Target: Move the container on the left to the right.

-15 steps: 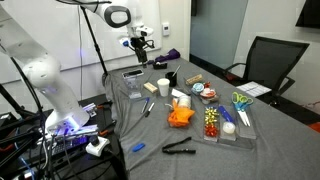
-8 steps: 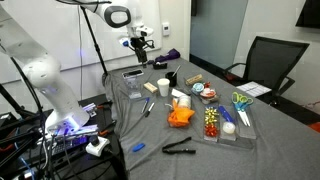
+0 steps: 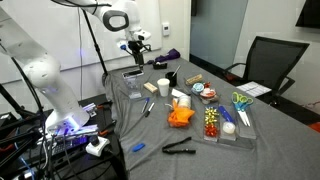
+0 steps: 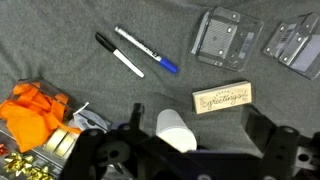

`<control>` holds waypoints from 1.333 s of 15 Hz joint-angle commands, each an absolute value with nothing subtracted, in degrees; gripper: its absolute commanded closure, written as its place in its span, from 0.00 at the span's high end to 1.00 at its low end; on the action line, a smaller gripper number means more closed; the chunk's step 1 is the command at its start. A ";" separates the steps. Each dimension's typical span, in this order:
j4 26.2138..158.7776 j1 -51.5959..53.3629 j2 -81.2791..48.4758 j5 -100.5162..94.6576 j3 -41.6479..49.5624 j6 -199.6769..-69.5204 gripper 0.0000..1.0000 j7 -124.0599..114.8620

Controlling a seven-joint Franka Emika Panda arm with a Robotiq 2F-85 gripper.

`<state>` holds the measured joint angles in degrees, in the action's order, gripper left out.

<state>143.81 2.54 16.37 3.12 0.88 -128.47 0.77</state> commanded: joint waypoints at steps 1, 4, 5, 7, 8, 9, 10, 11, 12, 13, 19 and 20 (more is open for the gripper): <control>146.32 3.41 17.33 6.03 -0.02 -129.27 1.00 1.01; 146.62 4.22 16.36 7.49 -1.30 -129.10 1.00 -1.01; 146.63 4.47 16.07 7.73 -1.74 -129.02 1.00 -1.81; 146.50 5.03 15.37 8.50 -2.71 -128.98 1.00 -3.97; 146.35 5.36 14.95 9.25 -3.21 -129.09 1.00 -5.26; 146.27 5.52 14.69 9.51 -3.69 -129.14 1.00 -6.24; 146.28 5.44 14.79 8.93 -4.25 -129.33 1.00 -7.42; 146.02 5.11 15.57 8.34 -3.66 -128.33 1.00 -5.87; 146.02 5.22 15.51 8.33 -4.05 -128.33 1.00 -6.68; 146.02 5.27 15.50 8.32 -4.27 -128.33 1.00 -7.13; 146.63 5.36 15.56 7.45 -5.19 -129.45 1.00 -8.93; 147.07 5.56 15.54 7.58 -5.69 -130.21 1.00 -10.15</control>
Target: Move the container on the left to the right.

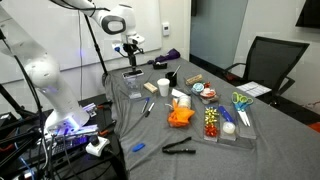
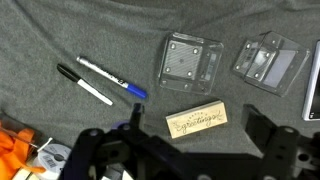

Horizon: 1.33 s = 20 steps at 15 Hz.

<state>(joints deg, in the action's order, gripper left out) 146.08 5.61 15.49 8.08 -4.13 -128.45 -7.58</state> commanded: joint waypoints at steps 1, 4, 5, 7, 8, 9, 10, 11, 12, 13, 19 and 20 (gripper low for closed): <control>147.31 5.76 15.40 7.88 -6.24 -130.87 1.00 -11.53; 147.50 6.12 14.64 6.63 -9.02 -131.75 1.00 -17.29; 147.62 6.19 14.39 6.03 -10.05 -131.93 1.00 -19.66; 148.16 6.41 14.14 5.17 -11.78 -132.24 1.00 -23.96; 148.51 6.51 14.00 4.78 -12.56 -132.36 1.00 -26.03; 148.82 6.67 13.73 4.59 -13.22 -132.57 1.00 -27.82; 149.08 6.80 13.26 4.22 -13.91 -132.68 1.00 -29.69; 149.30 6.90 12.81 3.67 -14.57 -132.85 1.00 -31.57; 149.58 7.03 12.21 3.05 -15.36 -133.41 1.00 -33.78; 149.78 7.24 11.43 2.58 -16.11 -134.14 1.00 -36.12; 149.37 9.56 5.15 -1.42 -18.53 -137.62 1.00 -48.43; 149.22 10.07 3.89 -1.97 -18.63 -138.81 1.00 -50.51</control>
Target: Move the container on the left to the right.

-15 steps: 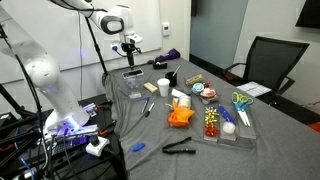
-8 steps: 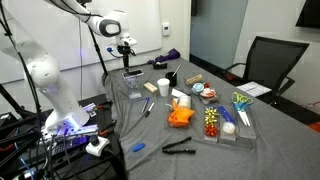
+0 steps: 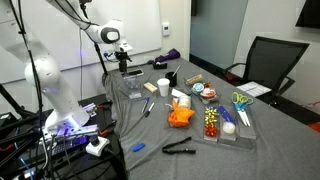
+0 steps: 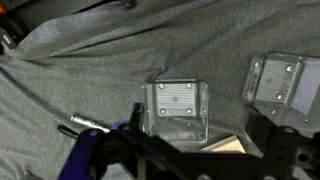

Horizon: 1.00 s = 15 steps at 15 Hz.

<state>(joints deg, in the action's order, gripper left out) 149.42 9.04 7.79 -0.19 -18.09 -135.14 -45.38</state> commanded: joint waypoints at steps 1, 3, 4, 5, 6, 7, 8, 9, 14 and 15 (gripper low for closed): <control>149.07 10.55 2.74 -2.70 -18.61 -139.87 1.00 -52.34; 148.79 11.57 0.51 -3.58 -18.31 -142.43 1.00 -55.49; 148.71 12.07 -0.55 -3.86 -18.11 -143.98 1.00 -56.94; 148.55 12.52 -1.60 -4.46 -17.92 -145.27 1.00 -58.38; 148.37 12.95 -2.62 -5.33 -17.73 -146.37 1.00 -59.86; 148.23 13.39 -3.67 -6.45 -17.54 -147.44 1.00 -61.34; 148.06 13.85 -4.61 -7.58 -17.30 -148.26 1.00 -62.84; 147.98 14.39 -5.66 -8.53 -17.09 -149.60 1.00 -64.43; 146.91 17.63 -10.42 -11.61 -15.29 -155.96 1.00 -70.57; 146.55 18.36 -11.28 -11.99 -14.68 -157.36 1.00 -71.62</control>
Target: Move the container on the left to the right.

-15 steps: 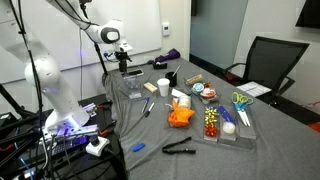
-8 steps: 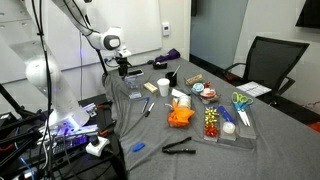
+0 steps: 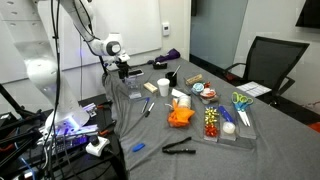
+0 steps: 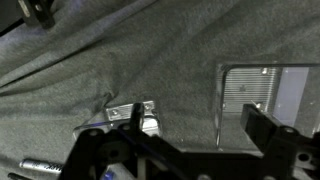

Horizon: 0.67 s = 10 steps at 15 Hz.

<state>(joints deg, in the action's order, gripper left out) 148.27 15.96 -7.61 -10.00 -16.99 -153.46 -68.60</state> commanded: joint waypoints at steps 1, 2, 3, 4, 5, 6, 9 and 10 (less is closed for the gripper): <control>146.12 19.04 -12.02 -12.18 -14.06 -158.30 1.00 -72.29; 145.63 19.69 -12.67 -12.14 -13.46 -159.16 1.00 -72.86; 145.10 20.39 -13.38 -12.06 -12.77 -159.68 1.00 -73.30; 144.48 19.73 -14.28 -13.56 -13.29 -160.06 1.00 -74.77; 143.94 20.47 -14.94 -14.50 -12.53 -160.03 1.00 -75.79; 143.24 21.15 -15.79 -16.28 -11.82 -159.90 1.00 -77.60; 141.53 22.65 -17.96 -20.57 -10.19 -159.52 1.00 -82.07; 141.06 23.04 -18.55 -21.56 -9.80 -159.51 1.00 -83.20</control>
<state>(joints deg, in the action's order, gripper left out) 143.26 21.06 -15.54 -18.35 -11.83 -158.74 -79.82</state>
